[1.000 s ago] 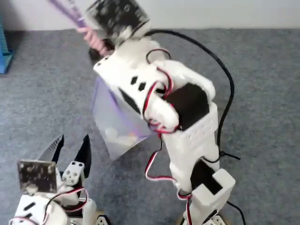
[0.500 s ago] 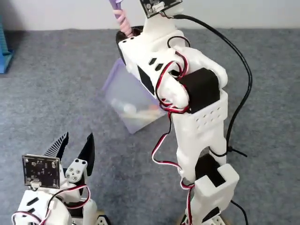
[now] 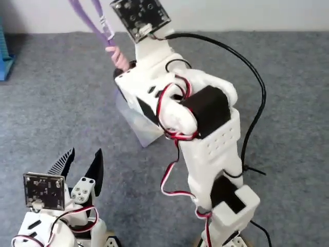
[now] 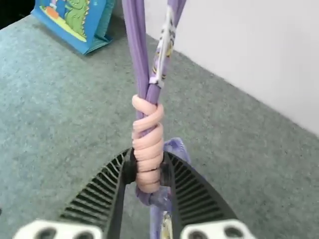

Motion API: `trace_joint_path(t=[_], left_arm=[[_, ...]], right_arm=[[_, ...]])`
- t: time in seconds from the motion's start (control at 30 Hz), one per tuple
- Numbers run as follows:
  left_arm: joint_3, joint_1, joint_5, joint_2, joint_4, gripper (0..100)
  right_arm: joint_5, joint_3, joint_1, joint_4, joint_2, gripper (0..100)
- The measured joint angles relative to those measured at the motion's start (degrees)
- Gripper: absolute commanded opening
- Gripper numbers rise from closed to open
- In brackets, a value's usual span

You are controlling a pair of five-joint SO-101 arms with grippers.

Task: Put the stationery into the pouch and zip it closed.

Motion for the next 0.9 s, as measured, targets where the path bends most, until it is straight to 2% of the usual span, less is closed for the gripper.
trace_joint_path(t=[0.27, 0.53, 0.77, 0.9], left_arm=[[0.0, 0.0, 0.0, 0.0, 0.5, 18], [0.0, 0.5, 0.0, 0.0, 0.5, 19], [-3.4, 0.6, 0.0, 0.0, 0.5, 19], [-4.7, 4.0, 0.0, 0.0, 0.5, 19]], right_arm=[[2.8, 15.3, -5.6, 0.2, -12.0, 0.7], [5.1, 33.8, -4.5, 0.2, -26.5, 0.7], [5.1, 35.4, -3.6, 0.0, -27.6, 0.7], [5.1, 35.6, -3.5, -0.7, -27.6, 0.7]])
